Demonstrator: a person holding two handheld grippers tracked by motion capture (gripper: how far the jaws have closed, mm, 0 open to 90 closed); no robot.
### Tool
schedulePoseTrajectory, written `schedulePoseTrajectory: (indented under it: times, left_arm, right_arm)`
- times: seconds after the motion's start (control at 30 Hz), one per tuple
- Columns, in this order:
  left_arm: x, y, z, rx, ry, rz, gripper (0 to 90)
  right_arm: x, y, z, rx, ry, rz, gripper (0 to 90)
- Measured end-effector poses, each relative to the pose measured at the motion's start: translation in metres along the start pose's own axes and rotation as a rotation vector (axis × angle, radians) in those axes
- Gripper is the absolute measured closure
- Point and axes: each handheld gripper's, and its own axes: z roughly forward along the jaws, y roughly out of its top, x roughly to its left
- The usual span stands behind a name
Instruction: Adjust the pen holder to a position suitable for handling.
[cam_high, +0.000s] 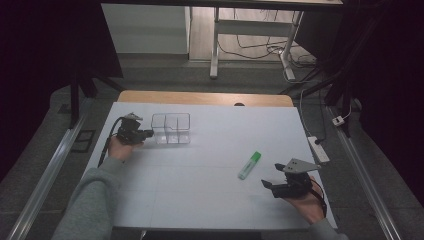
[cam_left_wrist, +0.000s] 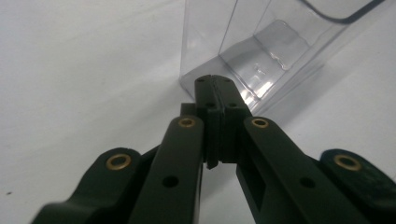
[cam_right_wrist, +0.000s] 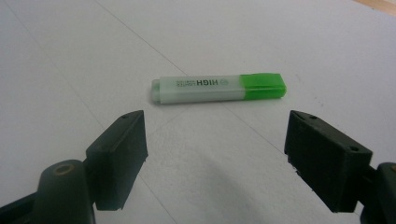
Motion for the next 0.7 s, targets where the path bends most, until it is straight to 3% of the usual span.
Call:
schedulePoseTrajectory:
  times: [0.7]
  left_arm:
    - [-0.029, 0.014, 0.016, 0.015, -0.057, 0.049, 88.8]
  right_arm:
    - [0.002, 0.001, -0.001, -0.003, 0.0, -0.001, 20.6]
